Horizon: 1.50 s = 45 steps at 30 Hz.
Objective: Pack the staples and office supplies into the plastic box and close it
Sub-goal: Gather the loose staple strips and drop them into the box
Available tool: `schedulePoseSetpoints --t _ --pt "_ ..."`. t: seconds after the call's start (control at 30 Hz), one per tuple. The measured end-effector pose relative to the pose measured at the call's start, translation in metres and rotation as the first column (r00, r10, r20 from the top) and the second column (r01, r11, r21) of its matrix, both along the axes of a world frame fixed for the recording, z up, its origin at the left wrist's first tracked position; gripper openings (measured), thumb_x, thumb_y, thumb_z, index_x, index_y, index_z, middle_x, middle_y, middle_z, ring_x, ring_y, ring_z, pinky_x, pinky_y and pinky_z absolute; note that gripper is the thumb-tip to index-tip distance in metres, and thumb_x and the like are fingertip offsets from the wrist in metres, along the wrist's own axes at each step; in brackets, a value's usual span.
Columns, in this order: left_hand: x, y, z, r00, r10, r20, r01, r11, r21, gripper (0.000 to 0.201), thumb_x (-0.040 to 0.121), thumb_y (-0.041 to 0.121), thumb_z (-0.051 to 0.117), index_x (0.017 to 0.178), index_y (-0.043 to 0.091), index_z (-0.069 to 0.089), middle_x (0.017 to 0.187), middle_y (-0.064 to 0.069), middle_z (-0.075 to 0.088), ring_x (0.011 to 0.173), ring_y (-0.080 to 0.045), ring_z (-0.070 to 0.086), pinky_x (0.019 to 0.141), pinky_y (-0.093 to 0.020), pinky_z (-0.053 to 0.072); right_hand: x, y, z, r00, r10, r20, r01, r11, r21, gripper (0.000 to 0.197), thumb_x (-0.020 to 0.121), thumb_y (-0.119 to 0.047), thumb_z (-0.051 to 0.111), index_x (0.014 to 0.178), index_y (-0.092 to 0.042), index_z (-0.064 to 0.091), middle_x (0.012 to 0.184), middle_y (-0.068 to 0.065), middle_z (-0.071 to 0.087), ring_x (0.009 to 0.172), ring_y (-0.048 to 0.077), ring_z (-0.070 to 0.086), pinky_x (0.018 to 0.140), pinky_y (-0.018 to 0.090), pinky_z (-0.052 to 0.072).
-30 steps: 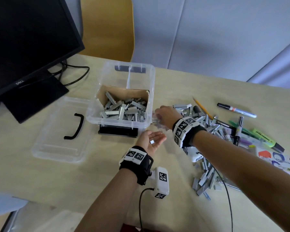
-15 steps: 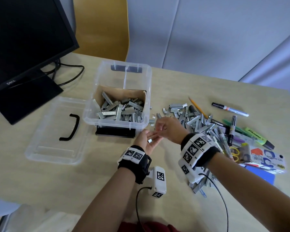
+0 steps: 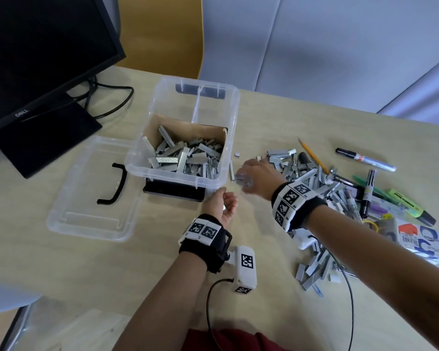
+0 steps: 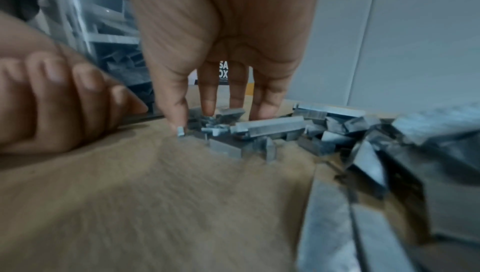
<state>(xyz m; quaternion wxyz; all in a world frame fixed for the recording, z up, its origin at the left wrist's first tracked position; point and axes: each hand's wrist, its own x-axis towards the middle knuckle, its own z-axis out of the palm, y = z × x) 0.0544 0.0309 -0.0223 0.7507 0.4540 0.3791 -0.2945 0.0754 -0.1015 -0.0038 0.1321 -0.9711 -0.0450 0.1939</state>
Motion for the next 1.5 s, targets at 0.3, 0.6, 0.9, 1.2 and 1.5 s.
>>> schedulePoseSetpoints --t 0.3,0.6,0.9,1.2,1.5 --pt "0.004 0.01 -0.002 0.999 0.036 0.04 -0.034 0.999 -0.036 0.035 0.098 0.017 0.04 0.071 0.001 0.054 0.042 -0.005 0.06 0.034 -0.01 0.057 0.036 -0.013 0.045 -0.005 0.008 -0.006 0.998 -0.06 0.019 0.058 0.994 0.095 0.014 0.079 -0.019 0.068 0.088 -0.01 0.062 0.109 0.005 0.053 0.104 0.026 0.051 0.096 0.035 0.042" --pt "0.0 0.003 -0.002 0.997 0.022 0.078 -0.023 1.0 0.012 0.033 0.096 0.014 0.038 0.07 0.002 0.054 0.043 -0.004 0.061 0.036 -0.01 0.058 0.038 -0.013 0.046 -0.013 -0.002 -0.005 0.97 -0.243 0.022 0.235 0.952 0.194 0.022 0.072 -0.013 0.075 0.085 -0.001 0.063 0.096 0.006 0.046 0.097 0.026 0.051 0.081 0.026 0.04" --pt "-0.002 -0.001 0.003 0.997 -0.022 0.075 0.029 0.995 -0.091 0.032 0.098 0.015 0.038 0.077 -0.001 0.055 0.071 -0.014 0.062 0.069 -0.022 0.06 0.06 -0.024 0.055 -0.033 0.006 0.02 0.953 -0.283 0.112 0.225 0.903 0.367 0.016 0.073 -0.012 0.073 0.085 -0.006 0.065 0.1 0.0 0.047 0.09 0.012 0.042 0.073 0.014 0.033" --pt "-0.002 0.004 0.001 0.989 -0.143 0.027 0.145 0.98 -0.135 0.031 0.097 0.023 0.038 0.074 0.013 0.055 0.046 0.003 0.058 0.036 -0.007 0.05 0.032 -0.012 0.033 -0.045 0.026 0.025 0.991 -0.105 0.088 0.069 0.937 0.342 0.017 0.077 -0.022 0.071 0.09 -0.011 0.065 0.111 -0.001 0.053 0.103 0.015 0.04 0.087 0.022 0.027" --pt "0.001 0.021 -0.011 0.989 -0.138 0.048 0.141 0.986 -0.089 0.038 0.098 0.029 0.035 0.064 0.014 0.045 0.035 0.005 0.045 0.025 -0.006 0.034 0.032 -0.009 0.023 -0.047 0.019 -0.002 0.973 -0.229 -0.016 0.229 0.965 0.131 0.043 0.086 -0.015 0.059 0.128 -0.015 0.051 0.124 0.005 0.052 0.118 0.025 0.042 0.099 0.032 0.034"
